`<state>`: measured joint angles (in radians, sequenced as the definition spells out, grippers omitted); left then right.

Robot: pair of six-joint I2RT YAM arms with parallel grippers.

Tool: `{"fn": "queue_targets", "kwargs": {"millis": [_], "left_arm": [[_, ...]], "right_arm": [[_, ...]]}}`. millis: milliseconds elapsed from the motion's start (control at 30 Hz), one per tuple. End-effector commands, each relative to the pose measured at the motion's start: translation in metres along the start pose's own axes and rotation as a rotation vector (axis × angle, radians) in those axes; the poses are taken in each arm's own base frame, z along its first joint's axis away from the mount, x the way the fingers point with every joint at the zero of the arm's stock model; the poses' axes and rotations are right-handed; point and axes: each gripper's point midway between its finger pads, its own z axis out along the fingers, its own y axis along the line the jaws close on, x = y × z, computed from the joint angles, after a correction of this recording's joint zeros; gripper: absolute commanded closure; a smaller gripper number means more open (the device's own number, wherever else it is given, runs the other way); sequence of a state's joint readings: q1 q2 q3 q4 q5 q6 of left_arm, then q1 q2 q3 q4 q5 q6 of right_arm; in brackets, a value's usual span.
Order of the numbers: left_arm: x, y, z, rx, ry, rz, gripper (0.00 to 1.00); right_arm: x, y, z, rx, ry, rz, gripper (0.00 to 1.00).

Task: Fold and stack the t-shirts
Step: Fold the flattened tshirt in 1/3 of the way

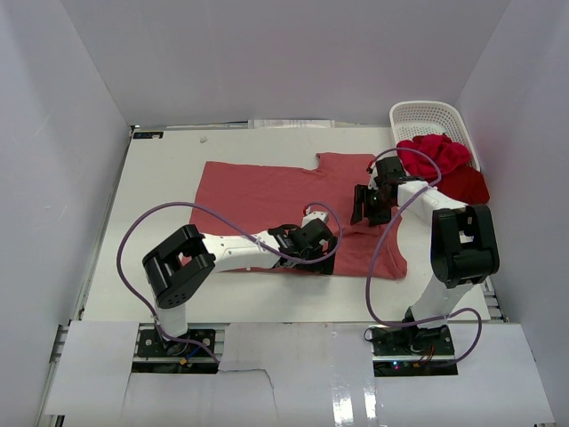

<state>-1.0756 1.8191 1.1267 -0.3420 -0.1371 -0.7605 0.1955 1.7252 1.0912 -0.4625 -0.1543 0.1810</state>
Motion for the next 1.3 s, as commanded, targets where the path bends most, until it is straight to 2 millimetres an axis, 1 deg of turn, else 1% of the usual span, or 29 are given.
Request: {"fn": "queue_targets", "kwargs": {"millis": [0,67,133,200,267,400,467,500,567,600,667,700,833,933,967,1067,1100,1167,1200,1267], "left_arm": [[0.079,0.057,0.004,-0.187,0.273,0.032,0.02],[0.079,0.056,0.004,-0.186,0.274,0.031,0.02],[0.08,0.058,0.004,-0.189,0.276,0.029,0.02],[0.08,0.058,0.003,-0.191,0.273,0.028,0.02],[0.081,0.059,0.003,-0.192,0.275,0.03,0.02],[0.081,0.059,0.003,-0.192,0.277,0.03,0.02],[0.082,0.059,0.004,-0.192,0.279,0.03,0.02],[0.081,0.059,0.004,-0.191,0.278,0.03,0.02],[0.082,0.059,0.004,-0.192,0.281,0.033,0.02],[0.082,0.059,0.004,-0.192,0.281,0.033,0.02],[0.082,0.059,0.004,-0.191,0.282,0.031,0.02],[0.083,0.059,0.004,-0.192,0.283,0.031,0.02],[0.083,0.059,0.004,-0.194,0.284,0.032,0.02],[0.084,0.06,0.004,-0.196,0.286,0.032,0.02],[0.084,0.06,0.004,-0.195,0.287,0.032,0.02],[0.085,0.06,0.004,-0.196,0.288,0.032,0.02],[0.084,0.06,0.005,-0.195,0.287,0.032,0.02],[0.085,0.06,0.005,-0.195,0.288,0.033,0.02],[0.085,0.059,0.005,-0.193,0.289,0.036,0.02],[0.085,0.06,0.005,-0.195,0.289,0.035,0.02]], "right_arm": [[-0.001,-0.002,0.003,-0.009,-0.012,0.011,0.35],[0.001,-0.003,0.007,-0.009,0.0,0.015,0.45],[0.003,-0.003,0.011,-0.014,0.013,0.018,0.49],[0.003,-0.003,0.013,-0.017,0.015,0.017,0.55],[0.006,-0.003,0.015,-0.017,0.024,0.019,0.57],[0.014,-0.006,0.02,0.002,0.054,0.011,0.53],[0.018,-0.008,0.022,0.021,0.066,0.005,0.55],[0.019,-0.009,0.022,0.029,0.067,0.003,0.62],[0.021,-0.014,0.022,0.07,0.076,0.001,0.69],[0.022,-0.017,0.023,0.087,0.081,-0.002,0.76],[0.023,-0.018,0.023,0.101,0.093,-0.008,0.85],[0.022,-0.019,0.023,0.107,0.094,-0.01,0.92],[0.015,-0.014,0.021,0.098,0.076,-0.015,0.92],[0.001,-0.01,0.014,0.093,0.052,-0.02,0.92],[-0.008,-0.007,0.01,0.092,0.039,-0.025,0.92],[-0.021,-0.003,0.004,0.094,0.021,-0.04,0.92],[-0.03,0.0,0.001,0.092,0.008,-0.046,0.92],[-0.035,0.004,0.0,0.086,0.005,-0.054,0.92],[-0.042,0.007,-0.002,0.082,-0.005,-0.064,0.92],[-0.044,0.011,0.0,0.07,0.002,-0.072,0.9]]}}
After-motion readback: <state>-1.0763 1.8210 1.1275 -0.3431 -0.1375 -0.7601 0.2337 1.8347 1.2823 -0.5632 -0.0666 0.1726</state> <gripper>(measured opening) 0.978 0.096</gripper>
